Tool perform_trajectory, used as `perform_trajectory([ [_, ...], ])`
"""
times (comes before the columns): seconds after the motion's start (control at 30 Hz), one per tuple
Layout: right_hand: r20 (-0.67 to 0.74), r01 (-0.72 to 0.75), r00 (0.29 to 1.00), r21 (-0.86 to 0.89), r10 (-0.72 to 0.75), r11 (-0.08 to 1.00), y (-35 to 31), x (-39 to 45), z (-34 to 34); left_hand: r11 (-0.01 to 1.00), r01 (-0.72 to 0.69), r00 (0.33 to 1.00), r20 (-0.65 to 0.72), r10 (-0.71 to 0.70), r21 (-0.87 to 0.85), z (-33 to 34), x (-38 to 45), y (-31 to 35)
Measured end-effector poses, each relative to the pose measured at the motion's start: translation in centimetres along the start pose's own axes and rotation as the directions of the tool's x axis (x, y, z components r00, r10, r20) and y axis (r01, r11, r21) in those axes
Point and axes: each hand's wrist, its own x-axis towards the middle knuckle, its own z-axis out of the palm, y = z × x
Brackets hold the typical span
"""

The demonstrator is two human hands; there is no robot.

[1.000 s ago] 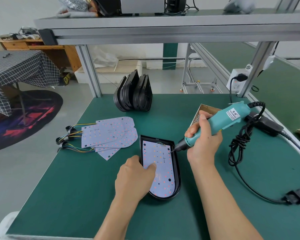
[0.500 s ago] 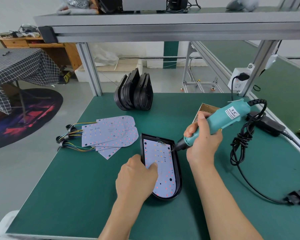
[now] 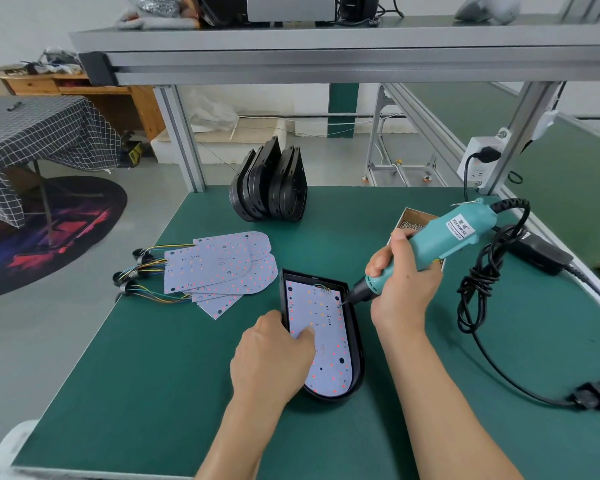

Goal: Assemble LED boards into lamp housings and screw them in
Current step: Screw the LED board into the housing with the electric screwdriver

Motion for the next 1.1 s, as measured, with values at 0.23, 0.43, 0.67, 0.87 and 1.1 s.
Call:
perform_trajectory([
  [0.23, -0.009, -0.004, 1.0, 0.01, 0.004, 1.0, 0.1, -0.01, -0.11, 1.0, 0.004, 1.0, -0.005, -0.004, -0.012, 0.08, -0.02, 0.05],
  [0.43, -0.015, -0.01, 1.0, 0.032, 0.01, 0.999, 0.17, -0.32, -0.09, 1.0, 0.012, 1.0, -0.015, -0.012, -0.002, 0.13, 0.01, 0.0],
  [0.67, -0.04, 0.0, 0.999, 0.013, 0.0, 1.0, 0.06, -0.42, 0.31, 1.0, 0.012, 1.0, -0.012, -0.012, 0.0, 0.1, 0.01, -0.11],
  [0.87, -0.045, 0.008, 0.999, -0.003, -0.008, 1.0, 0.01, -0.38, 0.63, 1.0, 0.014, 1.0, -0.007, -0.014, 0.007, 0.09, 0.03, -0.03],
  [1.1, -0.052, 0.005, 0.999, -0.027, -0.006, 1.0, 0.04, -0.29, 0.76, 1.0, 0.012, 1.0, -0.006, -0.012, 0.007, 0.07, 0.01, 0.05],
])
